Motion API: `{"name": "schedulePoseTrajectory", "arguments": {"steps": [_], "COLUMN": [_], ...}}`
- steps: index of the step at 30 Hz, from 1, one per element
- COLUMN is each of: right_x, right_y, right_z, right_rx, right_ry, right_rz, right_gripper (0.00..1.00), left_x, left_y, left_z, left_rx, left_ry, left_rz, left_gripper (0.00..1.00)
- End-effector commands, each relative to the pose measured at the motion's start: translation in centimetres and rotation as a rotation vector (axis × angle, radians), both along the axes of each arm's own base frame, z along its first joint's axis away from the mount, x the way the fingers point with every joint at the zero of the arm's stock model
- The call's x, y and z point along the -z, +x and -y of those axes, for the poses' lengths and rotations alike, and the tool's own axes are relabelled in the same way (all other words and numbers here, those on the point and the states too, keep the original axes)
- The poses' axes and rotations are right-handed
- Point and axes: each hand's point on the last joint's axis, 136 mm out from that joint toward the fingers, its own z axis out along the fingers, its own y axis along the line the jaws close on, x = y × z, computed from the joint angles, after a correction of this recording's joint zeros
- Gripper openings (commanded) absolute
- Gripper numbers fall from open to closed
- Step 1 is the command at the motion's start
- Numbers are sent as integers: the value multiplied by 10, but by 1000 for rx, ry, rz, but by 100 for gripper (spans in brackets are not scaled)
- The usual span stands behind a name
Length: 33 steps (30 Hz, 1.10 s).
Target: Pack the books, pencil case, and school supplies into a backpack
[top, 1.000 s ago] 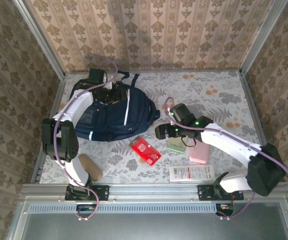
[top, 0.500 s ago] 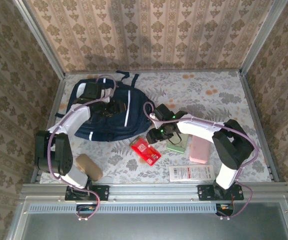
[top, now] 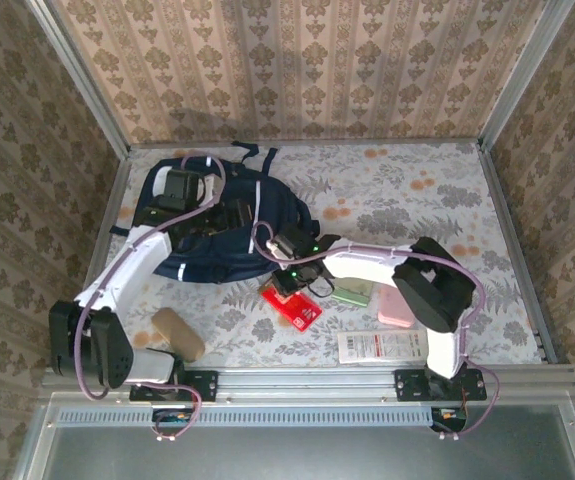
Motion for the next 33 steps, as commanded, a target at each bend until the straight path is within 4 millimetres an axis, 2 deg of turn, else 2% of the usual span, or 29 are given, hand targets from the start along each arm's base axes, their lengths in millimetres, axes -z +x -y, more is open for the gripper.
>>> {"name": "schedulePoseTrajectory", "arguments": {"steps": [1, 5, 9, 11, 14, 16, 19, 21, 26, 29, 33], "right_x": [13, 25, 21, 9, -25, -46, -63, -58, -21, -6, 18], "right_y": [17, 29, 25, 18, 6, 4, 7, 8, 3, -6, -15], "right_z": [2, 20, 30, 25, 18, 26, 47, 61, 79, 80, 93], "right_rx": [57, 127, 172, 153, 127, 145, 212, 259, 351, 353, 367], "right_ry": [-76, -150, -105, -24, 131, 188, 252, 271, 225, 200, 84], "right_rz": [38, 94, 86, 76, 99, 119, 127, 82, -96, -159, -218], "right_gripper": [4, 0, 0, 0, 9, 18, 33, 37, 47, 47, 45], "left_x": [-2, 7, 10, 18, 36, 48, 66, 80, 109, 126, 142], "left_y": [-15, -40, -66, -77, -97, -106, -118, -126, -140, -143, -144], "left_z": [3, 24, 36, 40, 48, 52, 61, 67, 85, 88, 89], "left_rx": [10, 109, 168, 200, 255, 263, 284, 305, 359, 373, 378], "left_ry": [-38, -64, -41, -23, -14, -39, -66, -53, -55, -36, -27], "left_rz": [-7, -59, -55, -80, -132, -169, -213, -249, -318, -355, -391], "left_gripper": [84, 84, 84, 84, 84, 83, 81, 81, 74, 65, 54]}}
